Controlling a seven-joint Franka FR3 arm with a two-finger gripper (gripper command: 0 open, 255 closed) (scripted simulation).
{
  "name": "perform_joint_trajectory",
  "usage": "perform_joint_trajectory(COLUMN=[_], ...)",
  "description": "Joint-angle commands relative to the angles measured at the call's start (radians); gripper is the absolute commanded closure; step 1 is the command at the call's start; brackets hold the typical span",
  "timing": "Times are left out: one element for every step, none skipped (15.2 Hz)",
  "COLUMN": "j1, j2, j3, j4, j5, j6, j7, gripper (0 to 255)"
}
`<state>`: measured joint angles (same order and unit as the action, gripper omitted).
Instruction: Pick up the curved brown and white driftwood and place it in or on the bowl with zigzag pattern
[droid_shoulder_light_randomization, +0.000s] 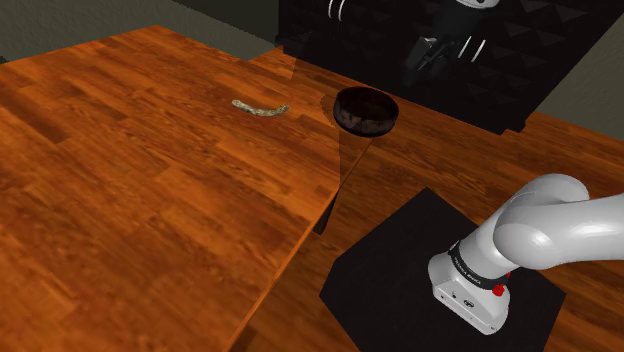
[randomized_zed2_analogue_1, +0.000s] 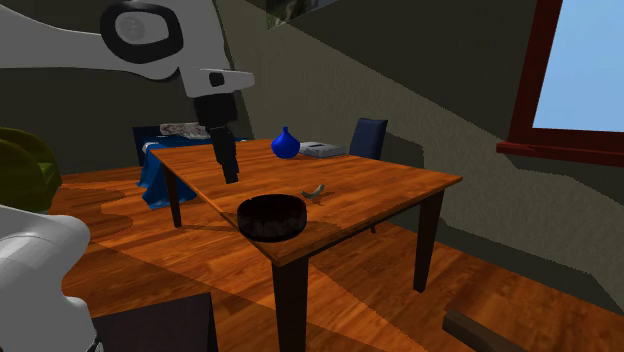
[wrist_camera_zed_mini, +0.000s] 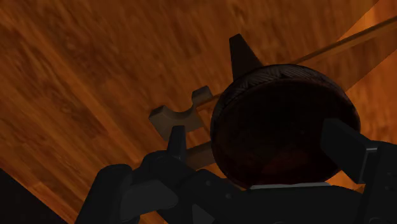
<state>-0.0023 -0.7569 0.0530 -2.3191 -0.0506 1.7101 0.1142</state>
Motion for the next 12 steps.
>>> perform_joint_trajectory(j1=[0.000,0.008,0.017,0.025,0.033,0.041,0.048,0.056,0.063,0.070,0.077,0.084], j2=[0.000,0.038,0.075,0.113,0.150,0.187,0.224,0.261,0.298,0.334,0.371,0.407], j3=[0.000,0.002,0.005,0.007,0.010,0.014,0.018,0.022,0.026,0.031,0.036,0.041], j4=[0.000,0.016,0.032,0.050,0.068,0.088,0.108,0.129,0.152,0.175,0.198,0.223], j5=[0.000,0.002,0.003,0.004,0.006,0.007,0.008,0.010,0.011,0.011,0.012,0.012], j6=[0.000,0.019,0.037,0.053,0.069,0.084,0.097,0.110,0.121,0.131,0.141,0.149], j7=[0.000,-0.013,-0.027,-0.040,-0.053,-0.067,-0.080,-0.093,-0.106,-0.119,-0.132,-0.144], gripper=[0,0,0,0,0,0,0,0,0,0,0,0])
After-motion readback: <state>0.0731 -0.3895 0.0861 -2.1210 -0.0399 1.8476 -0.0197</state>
